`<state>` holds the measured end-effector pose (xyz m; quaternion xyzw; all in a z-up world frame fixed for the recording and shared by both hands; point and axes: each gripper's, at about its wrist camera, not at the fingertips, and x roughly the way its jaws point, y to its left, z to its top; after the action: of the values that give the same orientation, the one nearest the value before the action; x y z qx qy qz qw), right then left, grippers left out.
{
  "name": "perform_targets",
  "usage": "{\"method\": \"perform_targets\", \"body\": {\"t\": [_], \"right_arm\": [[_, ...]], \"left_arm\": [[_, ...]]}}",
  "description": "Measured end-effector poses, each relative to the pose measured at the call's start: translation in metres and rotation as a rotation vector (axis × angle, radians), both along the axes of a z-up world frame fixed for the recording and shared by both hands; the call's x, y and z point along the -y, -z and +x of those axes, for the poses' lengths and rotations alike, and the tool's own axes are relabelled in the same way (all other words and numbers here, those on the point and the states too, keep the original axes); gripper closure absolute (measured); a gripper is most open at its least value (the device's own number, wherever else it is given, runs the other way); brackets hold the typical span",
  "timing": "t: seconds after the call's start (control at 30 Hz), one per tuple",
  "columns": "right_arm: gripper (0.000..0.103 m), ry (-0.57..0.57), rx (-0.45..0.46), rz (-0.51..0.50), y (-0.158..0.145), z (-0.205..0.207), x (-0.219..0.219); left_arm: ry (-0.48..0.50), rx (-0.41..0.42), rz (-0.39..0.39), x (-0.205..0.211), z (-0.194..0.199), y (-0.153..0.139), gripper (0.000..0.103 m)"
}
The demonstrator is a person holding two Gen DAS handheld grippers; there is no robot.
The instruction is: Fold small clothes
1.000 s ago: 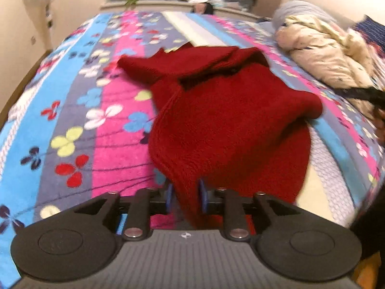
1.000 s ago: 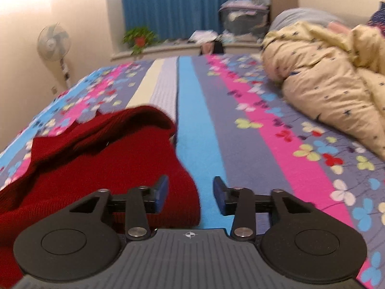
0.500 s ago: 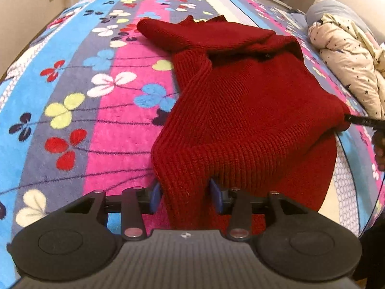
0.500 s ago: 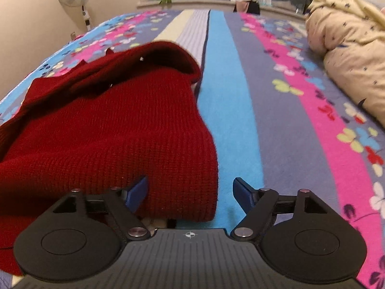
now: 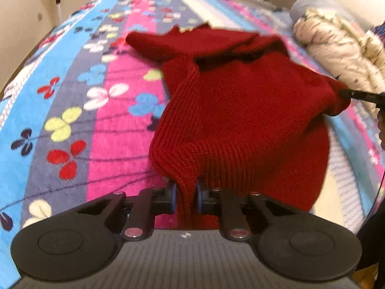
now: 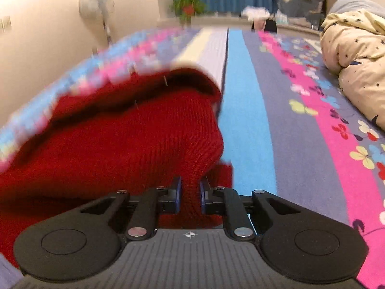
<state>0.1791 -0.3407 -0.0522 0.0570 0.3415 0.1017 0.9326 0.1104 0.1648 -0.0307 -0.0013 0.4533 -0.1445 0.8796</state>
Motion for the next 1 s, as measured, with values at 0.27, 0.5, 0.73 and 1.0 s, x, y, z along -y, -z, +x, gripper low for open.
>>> {"method": "perform_targets", "body": {"t": [0.27, 0.5, 0.73, 1.0], "right_arm": [[0.103, 0.108, 0.393, 0.736, -0.055, -0.075, 0.111], [0.085, 0.174, -0.089, 0.231, -0.005, -0.035, 0.072], [0.037, 0.007, -0.22, 0.214, 0.015, -0.031, 0.048], [0.067, -0.14, -0.27, 0.053, 0.028, -0.033, 0.01]], "left_arm": [[-0.081, 0.083, -0.098, -0.028, -0.01, -0.025, 0.088], [-0.113, -0.007, -0.003, -0.01, 0.007, -0.009, 0.08], [-0.128, -0.098, -0.049, -0.02, 0.004, 0.006, 0.065], [-0.079, -0.093, -0.009, -0.01, -0.001, 0.012, 0.085]]}}
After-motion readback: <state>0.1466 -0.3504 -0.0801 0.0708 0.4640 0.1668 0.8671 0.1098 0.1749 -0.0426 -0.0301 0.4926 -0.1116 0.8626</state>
